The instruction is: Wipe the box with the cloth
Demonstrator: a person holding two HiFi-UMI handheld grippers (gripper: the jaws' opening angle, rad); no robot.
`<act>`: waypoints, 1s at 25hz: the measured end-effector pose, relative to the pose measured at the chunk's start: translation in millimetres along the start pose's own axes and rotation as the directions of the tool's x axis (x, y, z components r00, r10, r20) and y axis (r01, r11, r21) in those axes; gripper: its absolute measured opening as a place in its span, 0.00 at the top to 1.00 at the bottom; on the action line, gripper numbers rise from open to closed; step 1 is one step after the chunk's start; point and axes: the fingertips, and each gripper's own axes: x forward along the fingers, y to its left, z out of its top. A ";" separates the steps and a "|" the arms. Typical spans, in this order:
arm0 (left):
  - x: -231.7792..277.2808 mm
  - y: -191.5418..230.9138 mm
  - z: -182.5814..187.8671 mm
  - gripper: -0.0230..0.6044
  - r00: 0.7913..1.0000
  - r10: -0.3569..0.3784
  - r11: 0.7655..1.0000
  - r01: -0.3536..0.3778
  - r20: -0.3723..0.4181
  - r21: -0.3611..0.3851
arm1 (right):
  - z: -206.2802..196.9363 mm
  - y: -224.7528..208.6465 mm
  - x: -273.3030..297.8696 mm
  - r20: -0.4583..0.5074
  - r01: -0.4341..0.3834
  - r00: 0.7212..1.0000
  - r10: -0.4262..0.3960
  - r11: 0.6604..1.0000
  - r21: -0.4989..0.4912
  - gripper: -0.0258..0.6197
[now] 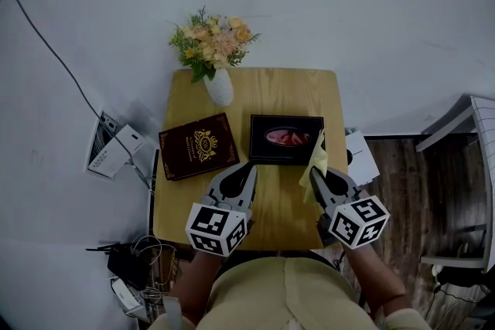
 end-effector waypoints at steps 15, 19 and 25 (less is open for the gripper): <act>7.8 -10.4 -22.2 0.92 0.997 -0.033 0.999 0.032 -0.073 -0.013 | -45.7 13.8 -16.6 -0.119 -0.031 0.992 0.035 0.999 0.040 0.90; 9.2 -13.4 -26.6 0.92 0.996 -0.041 0.999 0.040 -0.084 -0.017 | -46.3 11.6 -17.7 -0.115 -0.020 0.993 0.025 0.999 0.044 0.90; 10.8 -14.9 -30.2 0.92 0.994 -0.050 0.999 0.048 -0.097 -0.018 | -43.2 6.0 -18.5 -0.107 -0.012 0.994 0.019 0.998 0.061 0.90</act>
